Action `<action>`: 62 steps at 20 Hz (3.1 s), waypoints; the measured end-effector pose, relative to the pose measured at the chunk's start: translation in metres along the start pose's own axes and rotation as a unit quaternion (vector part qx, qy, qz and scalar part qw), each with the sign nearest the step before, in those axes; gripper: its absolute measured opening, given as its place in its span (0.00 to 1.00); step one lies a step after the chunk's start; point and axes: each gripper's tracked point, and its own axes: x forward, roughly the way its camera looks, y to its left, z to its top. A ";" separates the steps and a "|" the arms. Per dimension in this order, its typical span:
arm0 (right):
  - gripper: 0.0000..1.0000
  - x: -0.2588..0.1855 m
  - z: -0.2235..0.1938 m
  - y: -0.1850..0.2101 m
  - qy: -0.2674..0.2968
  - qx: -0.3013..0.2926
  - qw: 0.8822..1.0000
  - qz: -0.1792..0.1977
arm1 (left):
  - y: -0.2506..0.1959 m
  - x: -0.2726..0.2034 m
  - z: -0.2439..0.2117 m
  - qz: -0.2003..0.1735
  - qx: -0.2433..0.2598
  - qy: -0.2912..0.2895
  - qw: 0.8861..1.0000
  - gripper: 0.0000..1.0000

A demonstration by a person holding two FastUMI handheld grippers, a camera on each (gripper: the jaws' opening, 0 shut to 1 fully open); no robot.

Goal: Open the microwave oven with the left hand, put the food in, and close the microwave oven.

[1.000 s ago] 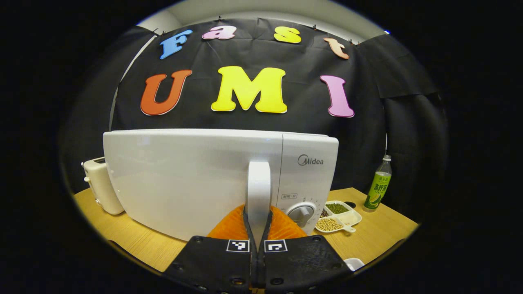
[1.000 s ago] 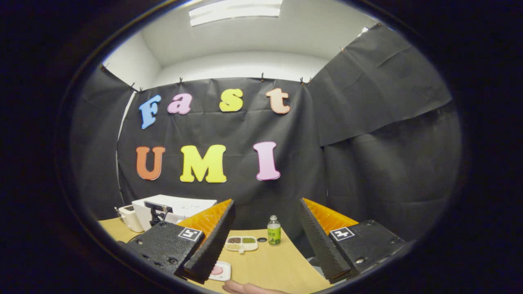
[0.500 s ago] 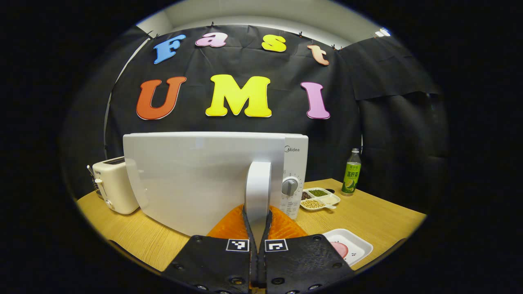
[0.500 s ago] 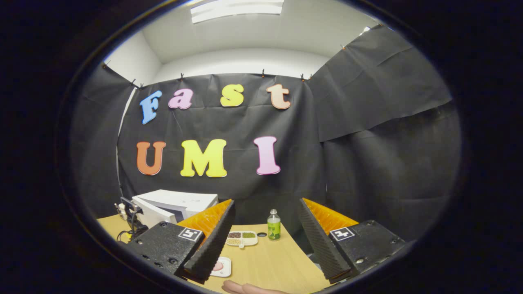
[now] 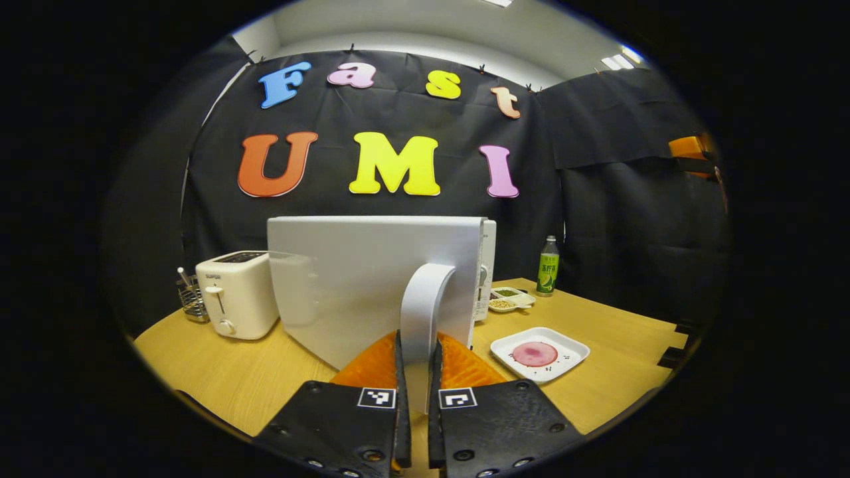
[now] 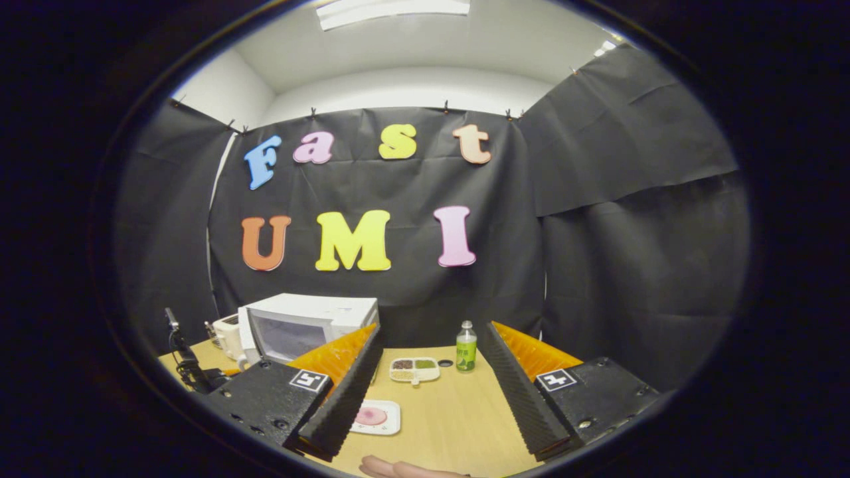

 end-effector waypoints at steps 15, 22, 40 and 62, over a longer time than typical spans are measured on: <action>0.99 0.075 -0.051 0.050 0.083 -0.041 0.995 0.025 | 0.133 -0.167 0.076 0.192 -0.002 -0.074 0.979 0.95; 0.99 0.141 -0.128 0.038 0.238 -0.048 0.969 0.040 | 0.124 -0.153 0.116 0.199 -0.012 -0.072 0.977 0.95; 0.47 0.167 -0.362 0.068 0.634 0.078 0.755 0.152 | 0.085 -0.107 0.142 0.196 -0.005 -0.083 0.977 0.95; 0.04 0.136 -0.345 0.066 0.623 0.306 0.695 0.187 | 0.065 -0.119 0.144 0.182 0.004 -0.081 0.980 0.95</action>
